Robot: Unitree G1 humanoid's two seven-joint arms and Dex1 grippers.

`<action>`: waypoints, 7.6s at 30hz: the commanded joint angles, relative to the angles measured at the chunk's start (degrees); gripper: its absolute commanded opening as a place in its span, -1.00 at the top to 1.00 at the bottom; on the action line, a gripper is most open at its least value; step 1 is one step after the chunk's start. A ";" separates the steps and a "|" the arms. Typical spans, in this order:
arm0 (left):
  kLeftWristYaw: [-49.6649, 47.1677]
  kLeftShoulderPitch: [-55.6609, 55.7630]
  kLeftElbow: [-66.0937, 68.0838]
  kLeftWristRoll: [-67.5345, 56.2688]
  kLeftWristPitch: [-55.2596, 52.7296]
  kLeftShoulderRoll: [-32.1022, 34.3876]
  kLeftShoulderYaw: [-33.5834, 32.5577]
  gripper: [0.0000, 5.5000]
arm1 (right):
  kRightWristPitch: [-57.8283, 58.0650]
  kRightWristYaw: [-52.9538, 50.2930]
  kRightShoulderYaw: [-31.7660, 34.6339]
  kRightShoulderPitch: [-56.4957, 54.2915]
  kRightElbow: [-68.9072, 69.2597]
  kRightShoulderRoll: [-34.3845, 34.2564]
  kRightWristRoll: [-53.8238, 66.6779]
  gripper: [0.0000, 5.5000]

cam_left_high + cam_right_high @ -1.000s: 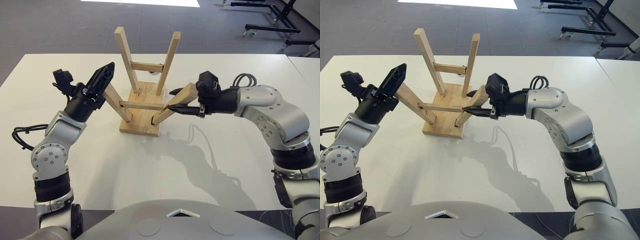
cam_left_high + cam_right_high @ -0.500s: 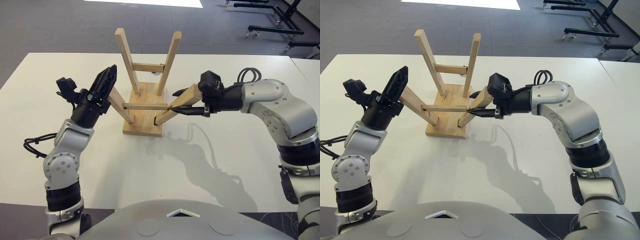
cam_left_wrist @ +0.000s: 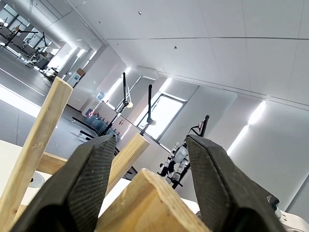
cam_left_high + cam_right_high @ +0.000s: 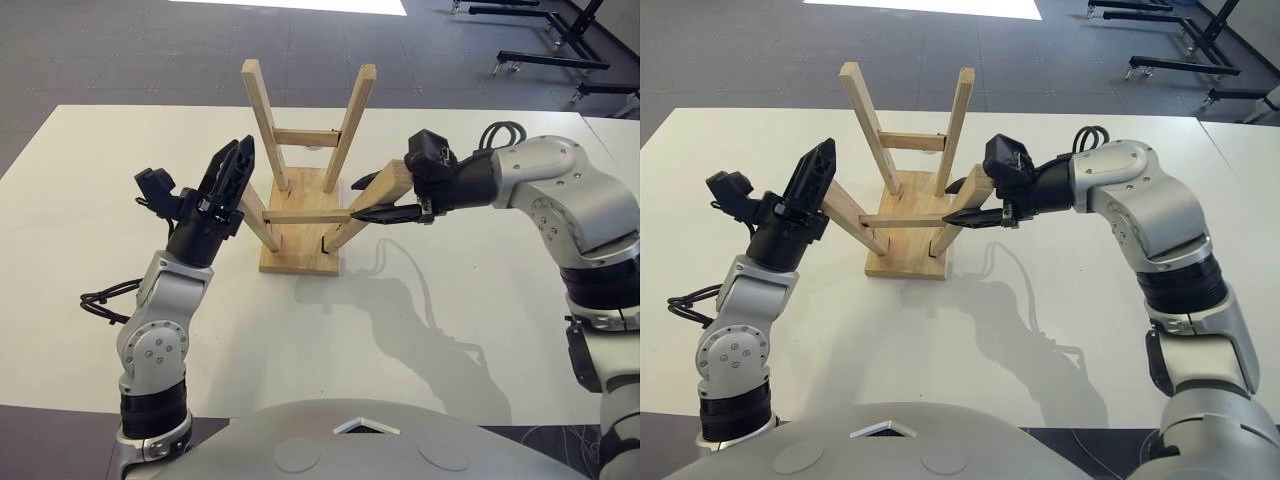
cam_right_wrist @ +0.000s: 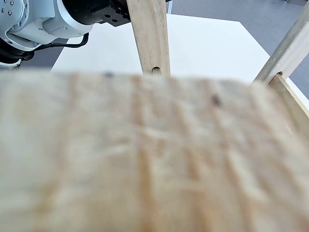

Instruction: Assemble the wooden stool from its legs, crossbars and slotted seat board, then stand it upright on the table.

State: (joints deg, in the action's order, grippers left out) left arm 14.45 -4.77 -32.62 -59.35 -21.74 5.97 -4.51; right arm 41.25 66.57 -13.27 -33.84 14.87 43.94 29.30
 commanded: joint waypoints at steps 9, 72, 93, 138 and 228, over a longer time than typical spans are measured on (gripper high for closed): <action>-1.28 -5.09 -2.78 4.35 1.23 -4.56 10.99 0.07 | 5.85 4.58 -7.63 -2.55 -2.83 -1.92 -0.03 0.26; 7.93 8.55 6.65 -7.53 -9.61 14.45 -6.12 0.07 | -6.58 9.64 19.75 9.90 -21.22 -9.52 8.32 -0.95; 12.11 15.33 10.89 -6.95 -15.50 17.52 -6.50 0.07 | -8.04 -16.33 25.82 -0.37 -0.67 -25.38 26.55 -0.95; 14.10 32.94 14.39 -12.52 -17.98 22.00 -6.09 0.07 | -14.05 -17.70 22.96 -0.63 -10.59 -25.63 23.84 -0.95; 8.96 5.24 2.01 2.95 -17.26 25.80 -11.58 0.07 | -33.33 -11.15 15.54 1.67 -37.72 -16.89 -9.01 -0.95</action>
State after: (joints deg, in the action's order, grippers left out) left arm 23.08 -0.97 -31.03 -56.52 -38.08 30.79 -16.48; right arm 10.06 56.82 2.37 -29.85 -20.50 28.31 22.02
